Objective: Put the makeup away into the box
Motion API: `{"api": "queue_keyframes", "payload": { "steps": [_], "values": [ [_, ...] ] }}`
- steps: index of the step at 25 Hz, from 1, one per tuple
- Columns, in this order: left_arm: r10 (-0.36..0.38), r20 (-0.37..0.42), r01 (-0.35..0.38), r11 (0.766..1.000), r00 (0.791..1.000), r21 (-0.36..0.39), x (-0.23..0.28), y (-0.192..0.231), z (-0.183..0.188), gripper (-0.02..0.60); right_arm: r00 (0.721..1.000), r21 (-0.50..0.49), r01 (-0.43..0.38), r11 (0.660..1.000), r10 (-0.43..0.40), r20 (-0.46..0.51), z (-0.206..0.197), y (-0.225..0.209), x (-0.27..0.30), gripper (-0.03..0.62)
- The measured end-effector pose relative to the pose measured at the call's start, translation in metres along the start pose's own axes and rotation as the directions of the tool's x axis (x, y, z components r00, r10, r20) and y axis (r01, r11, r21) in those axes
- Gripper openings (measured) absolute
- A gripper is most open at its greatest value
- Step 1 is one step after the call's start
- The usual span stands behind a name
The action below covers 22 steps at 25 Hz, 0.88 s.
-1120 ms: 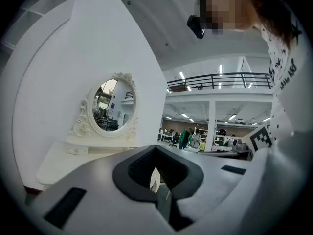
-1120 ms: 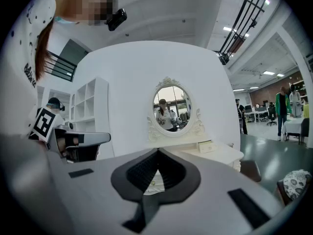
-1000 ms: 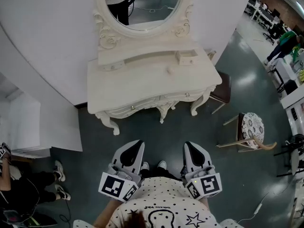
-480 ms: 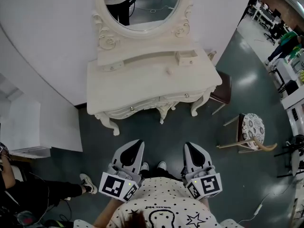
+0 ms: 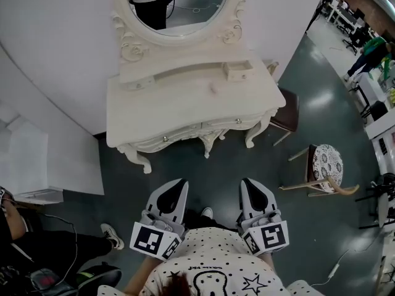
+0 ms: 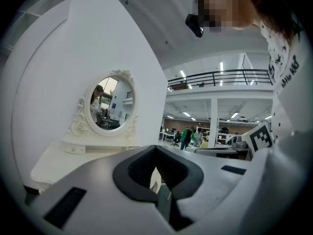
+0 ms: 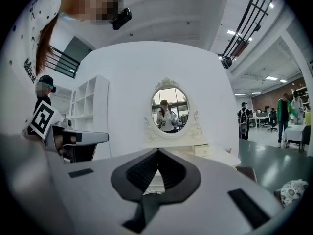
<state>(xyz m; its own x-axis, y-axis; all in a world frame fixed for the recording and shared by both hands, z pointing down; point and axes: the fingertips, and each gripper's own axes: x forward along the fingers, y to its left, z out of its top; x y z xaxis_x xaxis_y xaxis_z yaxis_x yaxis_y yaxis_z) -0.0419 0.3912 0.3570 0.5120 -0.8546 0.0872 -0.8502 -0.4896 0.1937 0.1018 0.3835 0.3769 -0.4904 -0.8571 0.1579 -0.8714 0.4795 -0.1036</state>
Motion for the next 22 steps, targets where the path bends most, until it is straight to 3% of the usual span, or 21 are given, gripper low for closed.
{"api": "queue_keyframes", "payload": {
  "steps": [8, 22],
  "values": [
    [-0.058, -0.035, 0.058, 0.998, 0.998, -0.009, 0.023, -0.002, -0.009, -0.005, 0.999, 0.011, 0.002, 1.0, -0.002, -0.046, -0.011, -0.012, 0.02, 0.006],
    [-0.116, -0.024, 0.116, 0.993, 0.993, -0.006, 0.095, 0.089, 0.036, -0.005, 0.997, 0.0, 0.061, 0.998, -0.06, -0.04, 0.029, -0.024, 0.128, 0.006]
  ]
}}
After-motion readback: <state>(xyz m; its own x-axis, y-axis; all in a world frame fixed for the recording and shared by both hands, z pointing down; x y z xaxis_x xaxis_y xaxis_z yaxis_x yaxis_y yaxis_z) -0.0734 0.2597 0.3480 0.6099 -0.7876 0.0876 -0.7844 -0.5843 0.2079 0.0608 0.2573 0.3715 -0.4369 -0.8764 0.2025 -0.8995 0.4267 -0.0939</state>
